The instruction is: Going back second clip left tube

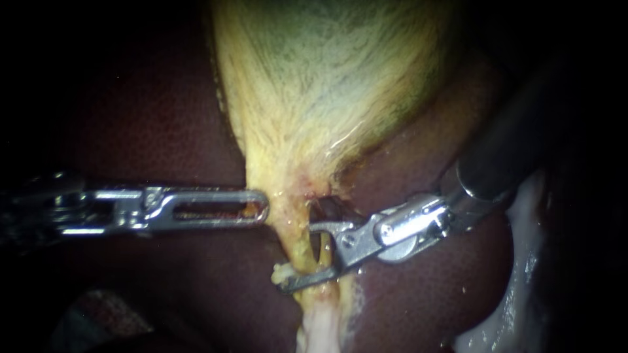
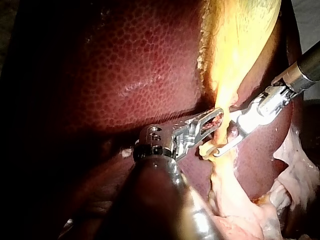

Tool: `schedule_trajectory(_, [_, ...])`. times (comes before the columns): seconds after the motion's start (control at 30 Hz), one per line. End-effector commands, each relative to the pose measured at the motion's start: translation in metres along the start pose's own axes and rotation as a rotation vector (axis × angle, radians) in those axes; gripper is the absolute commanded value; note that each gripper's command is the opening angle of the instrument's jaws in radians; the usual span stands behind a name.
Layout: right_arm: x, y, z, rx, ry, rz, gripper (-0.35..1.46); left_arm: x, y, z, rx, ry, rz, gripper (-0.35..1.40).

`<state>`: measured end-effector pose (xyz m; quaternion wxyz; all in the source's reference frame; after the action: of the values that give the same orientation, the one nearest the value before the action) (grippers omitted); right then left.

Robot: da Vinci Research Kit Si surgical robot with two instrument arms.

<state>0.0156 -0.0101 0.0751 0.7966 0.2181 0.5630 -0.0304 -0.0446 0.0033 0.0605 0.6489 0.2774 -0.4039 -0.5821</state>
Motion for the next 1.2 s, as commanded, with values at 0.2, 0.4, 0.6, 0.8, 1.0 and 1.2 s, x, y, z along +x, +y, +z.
schedule_trajectory(0.2, [-0.0001,-0.0022,-0.0025,0.016,0.007,0.041,0.60,0.0000,0.0001,-0.0002,0.001,0.001,0.000,-0.35])
schedule_trajectory(0.4, [0.0004,-0.0034,-0.0061,0.018,0.011,0.044,0.60,0.0000,0.0002,-0.0002,0.001,0.001,0.001,-0.35])
schedule_trajectory(0.6, [0.0016,-0.0029,-0.0099,-0.010,0.012,0.069,0.60,0.0000,0.0003,-0.0002,0.001,0.001,0.001,-0.35])
schedule_trajectory(0.8, [0.0030,-0.0024,-0.0138,-0.022,0.010,0.032,0.60,0.0000,0.0005,-0.0001,0.001,0.001,0.001,-0.35])
schedule_trajectory(1.0, [0.0041,-0.0020,-0.0159,-0.046,0.001,-0.011,0.60,0.0000,0.0008,0.0003,0.001,0.000,0.002,-0.35])
schedule_trajectory(1.2, [0.0045,-0.0021,-0.0163,-0.055,-0.003,-0.027,0.60,0.0006,0.0022,0.0019,-0.003,-0.004,0.002,-0.35])
